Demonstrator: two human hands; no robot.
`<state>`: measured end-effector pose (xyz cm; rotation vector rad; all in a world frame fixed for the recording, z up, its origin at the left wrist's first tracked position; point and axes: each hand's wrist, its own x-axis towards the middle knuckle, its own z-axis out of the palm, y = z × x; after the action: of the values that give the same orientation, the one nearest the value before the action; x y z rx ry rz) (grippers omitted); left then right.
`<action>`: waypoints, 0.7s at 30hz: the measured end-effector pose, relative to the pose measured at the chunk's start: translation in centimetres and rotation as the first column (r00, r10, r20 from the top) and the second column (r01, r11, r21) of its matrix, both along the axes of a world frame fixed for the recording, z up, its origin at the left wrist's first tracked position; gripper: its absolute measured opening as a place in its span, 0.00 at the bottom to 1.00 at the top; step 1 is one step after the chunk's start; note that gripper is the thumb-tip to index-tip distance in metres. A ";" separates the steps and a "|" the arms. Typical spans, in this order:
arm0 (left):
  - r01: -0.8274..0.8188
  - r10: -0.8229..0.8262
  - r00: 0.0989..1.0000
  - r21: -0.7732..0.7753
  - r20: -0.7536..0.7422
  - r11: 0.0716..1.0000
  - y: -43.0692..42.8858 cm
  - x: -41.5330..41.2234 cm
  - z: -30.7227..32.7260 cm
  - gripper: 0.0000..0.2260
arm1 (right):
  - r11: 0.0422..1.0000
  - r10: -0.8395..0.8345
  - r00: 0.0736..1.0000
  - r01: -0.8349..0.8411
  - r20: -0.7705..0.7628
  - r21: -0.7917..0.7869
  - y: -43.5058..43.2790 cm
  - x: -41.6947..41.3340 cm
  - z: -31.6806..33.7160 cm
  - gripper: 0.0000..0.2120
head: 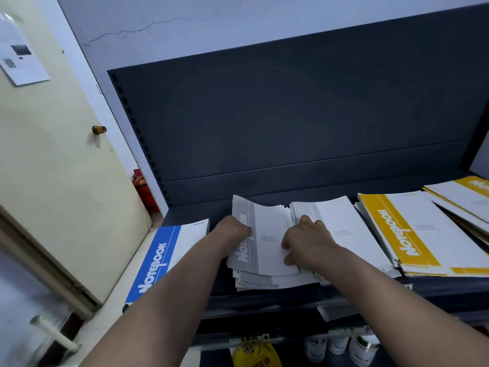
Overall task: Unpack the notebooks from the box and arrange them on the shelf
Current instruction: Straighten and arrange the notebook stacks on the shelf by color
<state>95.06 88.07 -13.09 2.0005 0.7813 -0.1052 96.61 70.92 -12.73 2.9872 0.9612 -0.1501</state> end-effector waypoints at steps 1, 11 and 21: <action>0.002 -0.002 1.000 0.020 0.005 1.000 -0.1 0.0 0.1 0.09 | 1.000 0.000 1.000 0.000 -0.004 0.000 0.0 0.0 0.0 0.19; -0.109 0.110 0.994 -0.116 0.009 0.987 -0.1 -0.1 0.2 0.02 | 1.000 -0.017 0.999 0.017 -0.045 0.005 0.0 -0.5 0.4 0.19; -0.113 0.119 0.990 -0.069 0.079 0.991 -0.2 -1.0 -0.7 0.07 | 0.997 -0.044 0.995 0.050 -0.095 0.056 -0.4 -1.0 0.7 0.18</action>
<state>94.07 87.89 -13.79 1.8817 0.8289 0.0198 95.58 70.55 -11.99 3.0825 0.9190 -0.2693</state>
